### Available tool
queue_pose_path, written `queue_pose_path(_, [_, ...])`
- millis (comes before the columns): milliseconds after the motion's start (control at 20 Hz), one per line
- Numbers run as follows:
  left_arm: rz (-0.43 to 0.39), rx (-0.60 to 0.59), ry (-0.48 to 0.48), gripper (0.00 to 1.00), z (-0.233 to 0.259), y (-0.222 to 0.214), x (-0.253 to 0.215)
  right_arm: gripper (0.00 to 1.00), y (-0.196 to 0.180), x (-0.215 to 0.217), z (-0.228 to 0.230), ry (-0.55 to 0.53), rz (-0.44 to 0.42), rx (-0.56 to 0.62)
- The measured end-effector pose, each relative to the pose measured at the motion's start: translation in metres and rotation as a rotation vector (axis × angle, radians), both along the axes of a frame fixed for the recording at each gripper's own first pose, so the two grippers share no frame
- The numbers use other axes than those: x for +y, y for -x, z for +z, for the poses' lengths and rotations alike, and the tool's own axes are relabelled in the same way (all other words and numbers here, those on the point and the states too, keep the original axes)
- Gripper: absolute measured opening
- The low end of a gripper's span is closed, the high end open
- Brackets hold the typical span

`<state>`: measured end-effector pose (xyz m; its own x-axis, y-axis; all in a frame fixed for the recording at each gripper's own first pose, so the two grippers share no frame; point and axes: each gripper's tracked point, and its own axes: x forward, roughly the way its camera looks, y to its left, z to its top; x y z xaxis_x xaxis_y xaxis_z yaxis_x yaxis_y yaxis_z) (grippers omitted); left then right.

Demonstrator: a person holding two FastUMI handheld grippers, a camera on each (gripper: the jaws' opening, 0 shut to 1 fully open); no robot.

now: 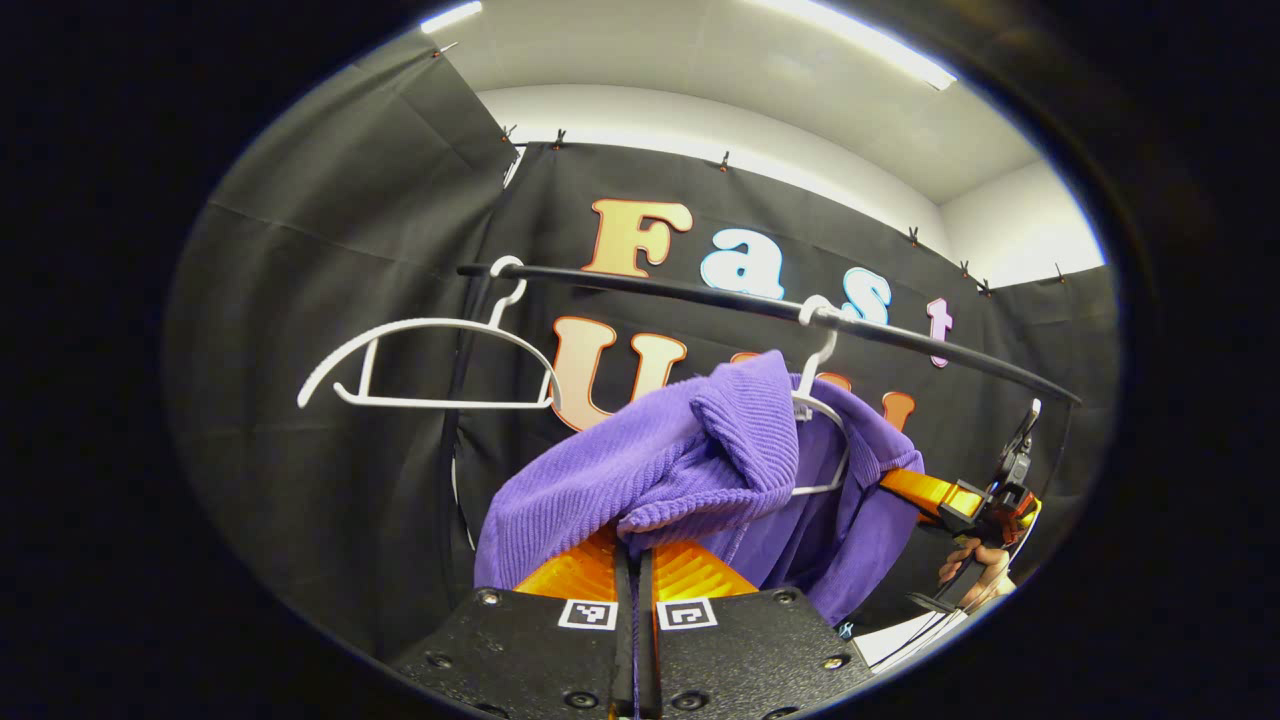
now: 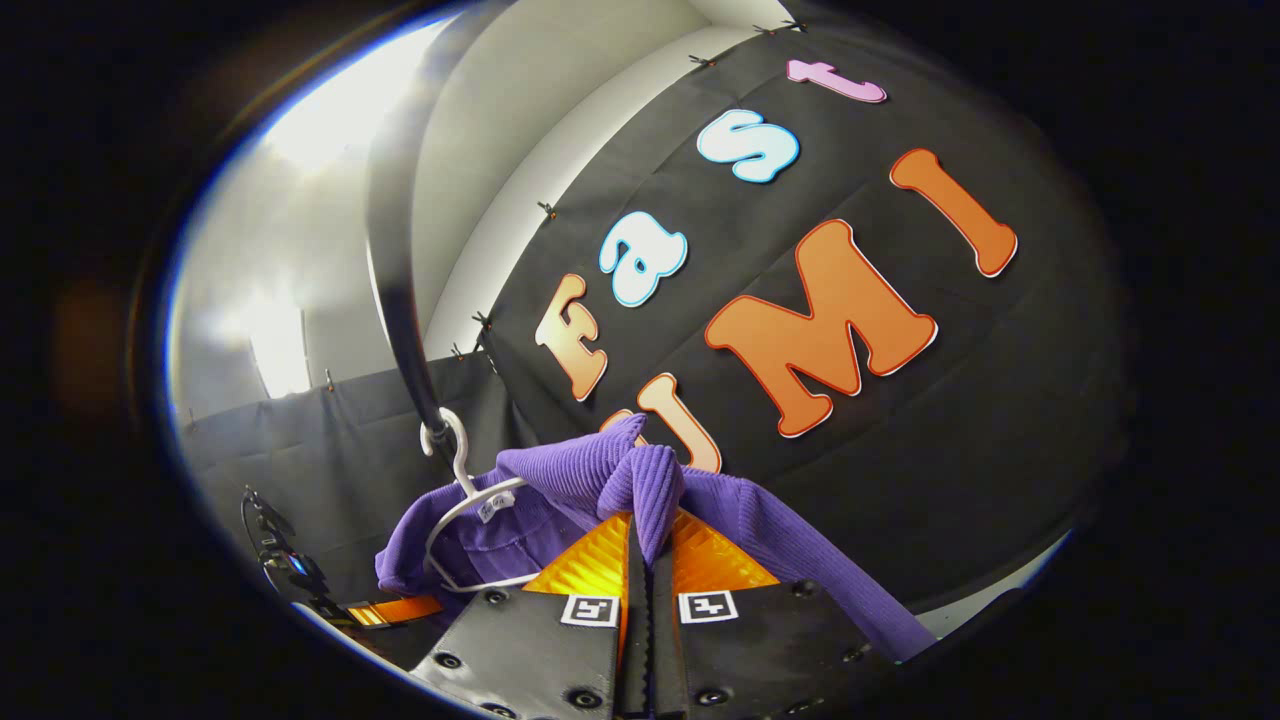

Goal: Grasp the clothes on the hanger with both hands and then place them into the laundry hamper below.

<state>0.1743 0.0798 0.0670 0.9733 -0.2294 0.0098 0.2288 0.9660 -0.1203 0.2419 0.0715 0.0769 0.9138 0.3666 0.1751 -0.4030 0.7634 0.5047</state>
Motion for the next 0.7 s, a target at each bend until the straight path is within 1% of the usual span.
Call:
queue_pose_path(150, [0.015, -0.029, -0.005, 0.01, 0.021, 0.001, 0.014, 0.09, -0.01, -0.01, 0.017, -0.055, 0.013, -0.01])
queue_pose_path(300, [0.003, -0.022, 0.058, 0.01, 0.032, 0.002, 0.017, 0.09, -0.012, -0.02, 0.033, -0.117, 0.024, -0.031])
queue_pose_path(350, [0.006, -0.024, 0.066, 0.01, 0.035, 0.002, 0.021, 0.09, -0.014, -0.022, 0.037, -0.14, 0.031, -0.035])
queue_pose_path(400, [0.012, -0.029, 0.065, 0.03, 0.04, 0.0, 0.025, 0.08, -0.016, -0.024, 0.039, -0.161, 0.038, -0.038])
queue_pose_path(450, [0.019, -0.038, 0.063, 0.01, 0.045, -0.001, 0.028, 0.08, -0.02, -0.027, 0.043, -0.18, 0.042, -0.037])
queue_pose_path(700, [0.025, -0.063, 0.106, 0.01, 0.071, -0.007, 0.057, 0.08, -0.034, -0.043, 0.048, -0.224, 0.03, -0.011])
